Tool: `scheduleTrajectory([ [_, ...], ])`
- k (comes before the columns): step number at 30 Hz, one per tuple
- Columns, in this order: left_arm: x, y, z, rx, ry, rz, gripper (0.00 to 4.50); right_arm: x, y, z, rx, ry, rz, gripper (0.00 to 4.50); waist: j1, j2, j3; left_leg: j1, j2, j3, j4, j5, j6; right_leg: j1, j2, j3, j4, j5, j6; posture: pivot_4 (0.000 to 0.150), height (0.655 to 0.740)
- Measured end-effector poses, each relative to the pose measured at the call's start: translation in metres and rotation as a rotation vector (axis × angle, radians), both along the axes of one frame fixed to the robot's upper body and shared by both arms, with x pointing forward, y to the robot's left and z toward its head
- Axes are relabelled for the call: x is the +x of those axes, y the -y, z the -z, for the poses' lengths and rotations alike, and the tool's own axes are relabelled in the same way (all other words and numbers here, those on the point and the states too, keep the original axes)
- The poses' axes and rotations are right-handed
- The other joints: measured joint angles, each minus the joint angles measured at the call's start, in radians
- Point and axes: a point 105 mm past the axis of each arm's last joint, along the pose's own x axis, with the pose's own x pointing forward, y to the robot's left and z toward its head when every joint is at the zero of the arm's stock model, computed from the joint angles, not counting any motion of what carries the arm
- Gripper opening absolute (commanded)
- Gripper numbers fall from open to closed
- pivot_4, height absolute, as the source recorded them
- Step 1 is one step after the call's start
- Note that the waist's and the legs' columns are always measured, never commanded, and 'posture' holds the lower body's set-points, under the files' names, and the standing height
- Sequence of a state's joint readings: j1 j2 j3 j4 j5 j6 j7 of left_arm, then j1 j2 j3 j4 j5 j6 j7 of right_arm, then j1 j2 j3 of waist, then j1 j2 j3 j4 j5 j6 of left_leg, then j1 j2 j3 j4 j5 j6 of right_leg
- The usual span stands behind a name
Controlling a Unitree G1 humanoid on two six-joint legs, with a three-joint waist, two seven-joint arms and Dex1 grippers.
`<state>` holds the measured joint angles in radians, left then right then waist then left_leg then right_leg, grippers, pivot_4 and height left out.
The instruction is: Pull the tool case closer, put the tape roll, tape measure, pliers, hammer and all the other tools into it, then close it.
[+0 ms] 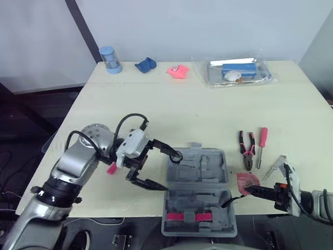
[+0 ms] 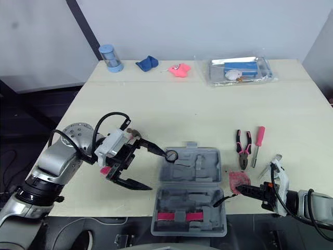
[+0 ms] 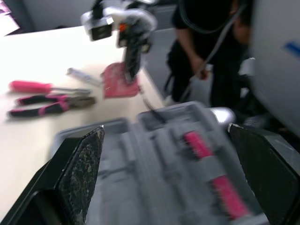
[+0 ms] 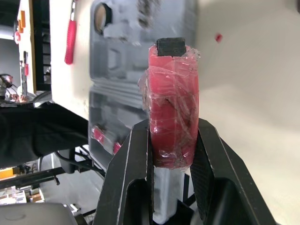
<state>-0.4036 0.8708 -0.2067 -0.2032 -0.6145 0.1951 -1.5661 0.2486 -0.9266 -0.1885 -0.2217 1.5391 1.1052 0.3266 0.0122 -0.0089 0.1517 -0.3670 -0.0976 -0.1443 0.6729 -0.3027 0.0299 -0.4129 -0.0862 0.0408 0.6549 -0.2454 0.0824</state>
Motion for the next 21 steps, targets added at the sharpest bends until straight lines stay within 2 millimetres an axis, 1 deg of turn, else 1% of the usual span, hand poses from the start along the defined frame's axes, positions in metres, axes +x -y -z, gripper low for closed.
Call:
scheduleTrajectory([
  [3, -0.006, -0.003, 0.000, 0.019, -0.009, 0.010, 4.50, -0.005, 0.003, 0.015, -0.008, -0.032, 0.028, 0.50, 0.000, 0.000, 0.000, 0.000, 0.000, 0.000, 0.000, 0.000, 0.000, 0.000, 0.000, 0.000, 0.000, 0.000, 0.000, 0.150, 0.7400],
  [7, -0.011, -0.004, -0.002, 0.021, -0.008, 0.025, 4.50, -0.002, 0.005, 0.022, -0.015, -0.031, 0.040, 0.50, 0.000, 0.000, 0.000, 0.000, 0.000, 0.000, 0.000, 0.000, 0.000, 0.000, 0.000, 0.000, 0.000, 0.000, 0.000, 0.150, 0.7400],
  [12, -0.012, -0.006, 0.001, 0.028, -0.016, 0.019, 4.50, 0.008, 0.000, 0.026, -0.001, -0.013, 0.046, 0.50, -0.001, 0.000, 0.000, 0.000, 0.000, 0.000, -0.001, 0.000, 0.000, 0.000, 0.000, 0.000, 0.000, 0.000, 0.000, 0.150, 0.7400],
  [14, -0.013, -0.007, 0.002, 0.027, -0.019, 0.016, 4.50, 0.010, -0.002, 0.027, -0.002, -0.006, 0.036, 1.56, -0.001, 0.000, 0.000, 0.000, 0.000, 0.000, -0.001, 0.000, 0.000, 0.000, 0.000, 0.000, 0.000, 0.000, 0.000, 0.150, 0.7400],
  [15, -0.012, -0.007, 0.002, 0.027, -0.018, 0.015, 4.50, 0.010, -0.002, 0.027, -0.005, -0.006, 0.035, 1.63, -0.001, 0.000, 0.000, 0.000, 0.000, 0.000, -0.001, 0.000, 0.000, 0.000, 0.000, 0.000, 0.000, 0.000, 0.000, 0.150, 0.7400],
  [16, -0.012, -0.007, 0.001, 0.026, -0.015, 0.013, 4.50, 0.009, -0.001, 0.029, -0.016, -0.010, 0.033, 2.18, -0.001, 0.000, 0.000, 0.000, 0.000, 0.000, -0.001, 0.000, 0.000, 0.000, 0.000, 0.000, 0.000, 0.000, 0.000, 0.150, 0.7400],
  [17, -0.012, -0.008, 0.001, 0.024, -0.013, 0.009, 4.50, 0.008, -0.002, 0.029, -0.016, -0.013, 0.031, 2.39, -0.001, 0.000, 0.000, 0.000, 0.000, 0.000, -0.001, 0.000, 0.000, 0.000, 0.000, 0.000, 0.000, 0.000, 0.000, 0.150, 0.7400],
  [19, -0.012, -0.010, 0.001, 0.021, -0.012, -0.001, 4.50, 0.008, -0.004, 0.026, -0.006, 0.001, 0.021, 3.21, 0.000, 0.000, 0.000, 0.000, 0.000, 0.000, -0.001, 0.000, 0.000, 0.000, 0.000, 0.000, 0.000, 0.000, 0.000, 0.150, 0.7400],
  [20, -0.012, -0.010, 0.001, 0.020, -0.011, -0.005, 4.50, 0.006, -0.005, 0.025, 0.001, 0.004, 0.017, 3.96, 0.000, 0.000, 0.000, 0.000, 0.000, 0.000, -0.001, 0.000, 0.000, 0.000, 0.000, 0.000, 0.000, 0.000, 0.000, 0.150, 0.7400],
  [21, -0.012, -0.011, 0.000, 0.019, -0.010, -0.006, 4.50, 0.006, -0.006, 0.024, 0.003, 0.008, 0.014, 4.11, 0.000, 0.000, 0.000, 0.000, 0.000, 0.000, -0.001, 0.000, 0.000, 0.000, 0.000, 0.000, 0.000, 0.000, 0.000, 0.150, 0.7400],
])
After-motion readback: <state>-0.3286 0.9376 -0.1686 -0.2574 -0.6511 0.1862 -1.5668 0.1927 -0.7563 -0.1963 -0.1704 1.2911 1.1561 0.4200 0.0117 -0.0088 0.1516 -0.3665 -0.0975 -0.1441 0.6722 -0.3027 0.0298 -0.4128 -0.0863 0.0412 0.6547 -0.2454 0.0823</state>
